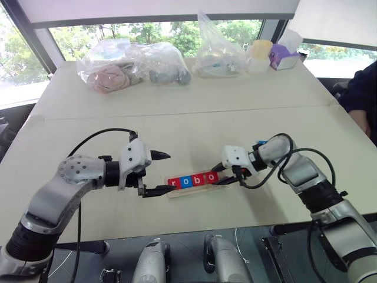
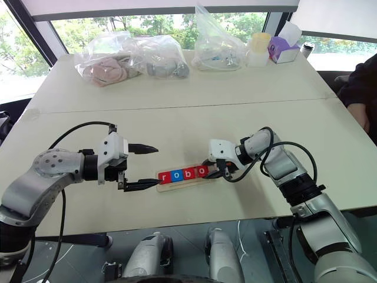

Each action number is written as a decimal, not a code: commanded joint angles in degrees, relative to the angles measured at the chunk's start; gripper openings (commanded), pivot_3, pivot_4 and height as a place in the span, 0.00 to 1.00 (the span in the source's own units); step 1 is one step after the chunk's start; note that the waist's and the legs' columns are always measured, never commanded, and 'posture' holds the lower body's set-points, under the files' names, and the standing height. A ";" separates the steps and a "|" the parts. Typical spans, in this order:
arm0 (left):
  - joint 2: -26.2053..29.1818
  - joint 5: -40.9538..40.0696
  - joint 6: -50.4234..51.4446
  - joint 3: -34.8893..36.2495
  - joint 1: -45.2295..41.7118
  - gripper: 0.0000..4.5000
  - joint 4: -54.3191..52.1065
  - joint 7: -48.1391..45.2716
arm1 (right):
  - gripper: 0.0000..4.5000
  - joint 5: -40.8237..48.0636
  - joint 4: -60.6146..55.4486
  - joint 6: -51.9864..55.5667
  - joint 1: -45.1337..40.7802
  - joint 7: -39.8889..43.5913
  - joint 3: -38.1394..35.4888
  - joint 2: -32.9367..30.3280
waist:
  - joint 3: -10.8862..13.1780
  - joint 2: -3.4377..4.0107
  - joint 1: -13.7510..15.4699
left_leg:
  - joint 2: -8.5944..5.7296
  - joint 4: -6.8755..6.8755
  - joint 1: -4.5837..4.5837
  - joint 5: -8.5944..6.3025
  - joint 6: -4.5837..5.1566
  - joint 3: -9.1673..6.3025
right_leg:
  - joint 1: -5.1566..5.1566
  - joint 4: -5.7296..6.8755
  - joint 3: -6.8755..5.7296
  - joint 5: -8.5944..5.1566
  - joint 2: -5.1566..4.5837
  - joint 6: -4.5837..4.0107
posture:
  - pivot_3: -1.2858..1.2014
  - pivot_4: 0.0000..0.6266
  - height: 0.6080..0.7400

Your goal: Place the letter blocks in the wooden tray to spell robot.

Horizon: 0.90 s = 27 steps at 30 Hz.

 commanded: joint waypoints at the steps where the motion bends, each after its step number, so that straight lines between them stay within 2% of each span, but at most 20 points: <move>1: 0.14 -0.81 -0.17 1.07 -0.19 1.00 -1.88 0.32 | 0.25 -0.39 0.19 -0.65 -1.29 0.36 -0.25 0.54 | 0.00 0.00 -0.02 | 0.00 0.00 0.00 0.00 0.00 0.00 | 0.00 0.00 0.00 0.00 0.00 0.00 | 0.52 0.24 1.00; 27: -0.28 -0.80 0.02 0.77 -0.55 1.00 -2.02 0.54 | 0.25 -2.07 2.64 -2.47 -1.71 -0.19 -0.46 1.53 | -0.01 0.01 -0.03 | 0.01 0.00 0.07 0.00 -0.01 0.01 | 0.05 0.02 0.00 0.00 0.00 0.00 | 0.52 0.24 1.00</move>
